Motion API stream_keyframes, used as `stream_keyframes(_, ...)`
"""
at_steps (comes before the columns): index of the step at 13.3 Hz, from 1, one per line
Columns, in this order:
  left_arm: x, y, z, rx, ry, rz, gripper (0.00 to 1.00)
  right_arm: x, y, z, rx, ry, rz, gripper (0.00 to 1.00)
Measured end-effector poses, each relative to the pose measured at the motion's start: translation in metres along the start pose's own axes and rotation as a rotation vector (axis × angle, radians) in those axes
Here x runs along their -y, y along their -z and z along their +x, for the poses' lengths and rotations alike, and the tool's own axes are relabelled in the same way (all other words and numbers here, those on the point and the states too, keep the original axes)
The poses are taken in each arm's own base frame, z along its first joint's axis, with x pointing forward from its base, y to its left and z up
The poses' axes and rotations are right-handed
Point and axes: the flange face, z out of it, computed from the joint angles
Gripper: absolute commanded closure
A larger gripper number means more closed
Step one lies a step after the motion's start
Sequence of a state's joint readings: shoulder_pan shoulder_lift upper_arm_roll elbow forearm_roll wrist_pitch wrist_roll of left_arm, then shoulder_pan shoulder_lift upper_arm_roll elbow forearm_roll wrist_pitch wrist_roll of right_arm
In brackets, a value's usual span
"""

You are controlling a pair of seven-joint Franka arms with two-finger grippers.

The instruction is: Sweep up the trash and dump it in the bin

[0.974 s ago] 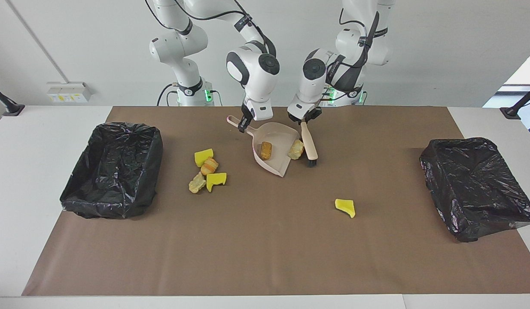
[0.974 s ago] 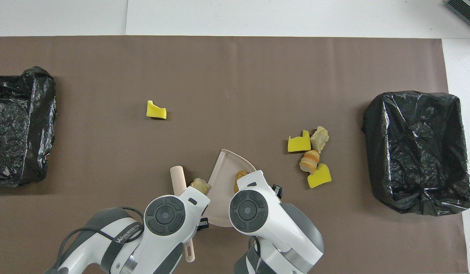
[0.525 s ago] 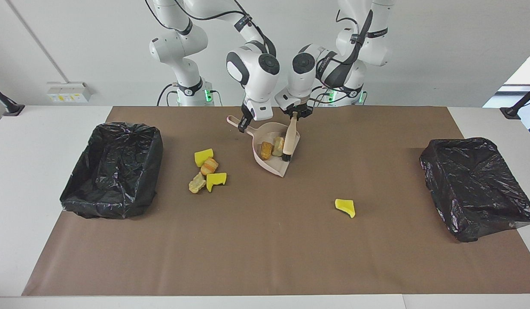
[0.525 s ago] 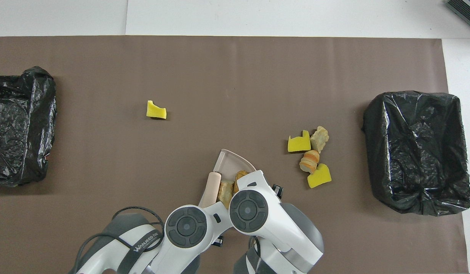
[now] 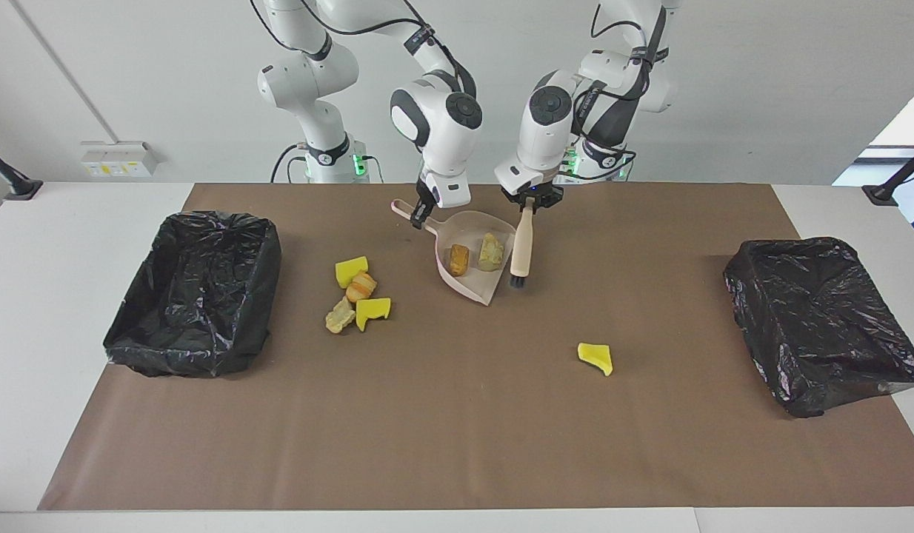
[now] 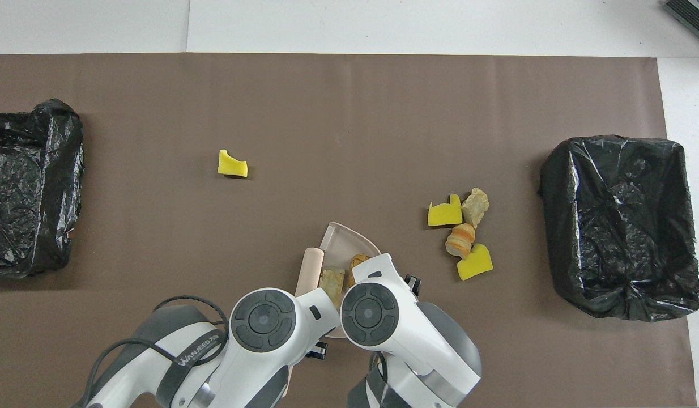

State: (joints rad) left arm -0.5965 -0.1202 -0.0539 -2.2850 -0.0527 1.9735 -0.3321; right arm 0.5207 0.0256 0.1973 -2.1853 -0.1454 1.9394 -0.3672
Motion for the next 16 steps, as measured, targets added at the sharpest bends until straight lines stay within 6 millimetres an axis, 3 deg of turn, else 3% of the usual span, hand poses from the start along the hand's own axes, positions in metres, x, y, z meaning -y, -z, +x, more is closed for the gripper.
stream_keyframes(3,0.066,0.020,0.049,-0.048,-0.006,0.042,1.00,0.000,0.000,0.000,0.003,-0.039,0.001,1.00)
stream_keyframes(6,0.148,0.034,0.103,-0.077,-0.061,0.069,1.00,0.002,0.000,0.000,0.007,-0.106,0.002,1.00)
stream_keyframes(9,0.209,0.043,0.148,-0.102,-0.121,0.105,1.00,0.000,0.001,0.005,-0.030,-0.107,-0.008,1.00)
stream_keyframes(13,0.256,0.027,0.194,-0.095,-0.171,0.128,1.00,-0.007,0.001,0.019,-0.045,-0.115,0.015,1.00)
stream_keyframes(16,0.250,0.007,0.200,-0.062,-0.215,0.119,1.00,-0.017,0.017,0.031,-0.030,-0.133,0.061,1.00)
